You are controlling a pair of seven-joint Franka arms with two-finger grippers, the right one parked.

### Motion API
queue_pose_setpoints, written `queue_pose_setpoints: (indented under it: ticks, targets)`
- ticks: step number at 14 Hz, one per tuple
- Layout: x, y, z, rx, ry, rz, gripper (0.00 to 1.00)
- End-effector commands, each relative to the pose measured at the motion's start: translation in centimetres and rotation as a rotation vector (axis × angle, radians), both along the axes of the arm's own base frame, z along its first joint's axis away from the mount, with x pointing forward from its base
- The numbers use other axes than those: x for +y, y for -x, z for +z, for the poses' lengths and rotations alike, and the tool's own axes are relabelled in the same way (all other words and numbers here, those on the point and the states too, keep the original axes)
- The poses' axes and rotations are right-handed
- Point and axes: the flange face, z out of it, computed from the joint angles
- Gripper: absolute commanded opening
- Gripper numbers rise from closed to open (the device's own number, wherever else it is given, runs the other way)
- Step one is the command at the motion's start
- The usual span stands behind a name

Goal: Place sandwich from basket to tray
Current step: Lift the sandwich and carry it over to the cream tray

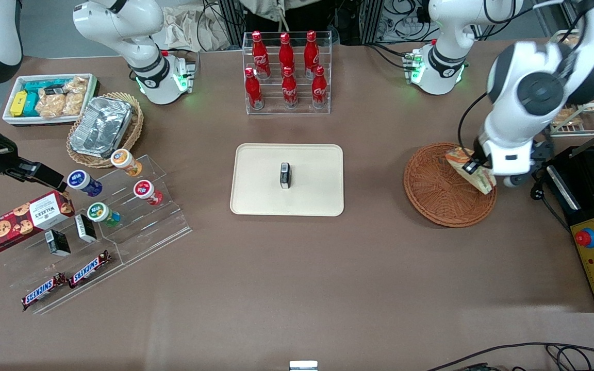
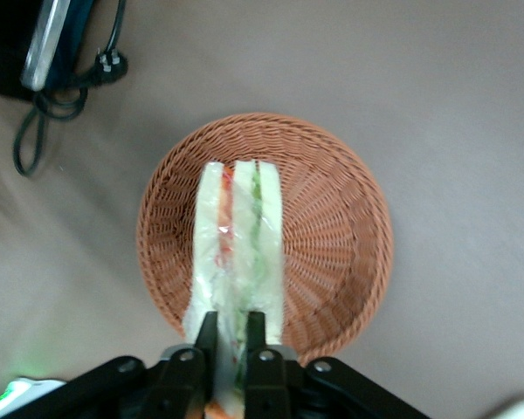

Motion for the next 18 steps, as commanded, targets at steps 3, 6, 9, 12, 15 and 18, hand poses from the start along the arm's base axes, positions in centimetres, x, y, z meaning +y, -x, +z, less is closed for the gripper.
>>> queue_pose_setpoints:
  ticks: [3, 6, 9, 12, 15, 18]
  targets:
    - [-0.7, -0.7, 4.5, 0.076, 0.059, -0.205, 0.00]
    - [-4.2, 0.4, 4.6, 0.102, 0.059, -0.333, 0.00]
    - [-8.7, 2.1, 4.3, 0.118, 0.047, -0.426, 0.00]
    - [-13.6, 3.2, 3.0, 0.136, 0.122, -0.472, 0.00]
    - [-19.0, 3.6, 0.6, 0.074, 0.136, -0.464, 0.00]
    - [-25.2, 5.6, -2.1, 0.065, 0.163, -0.526, 0.00]
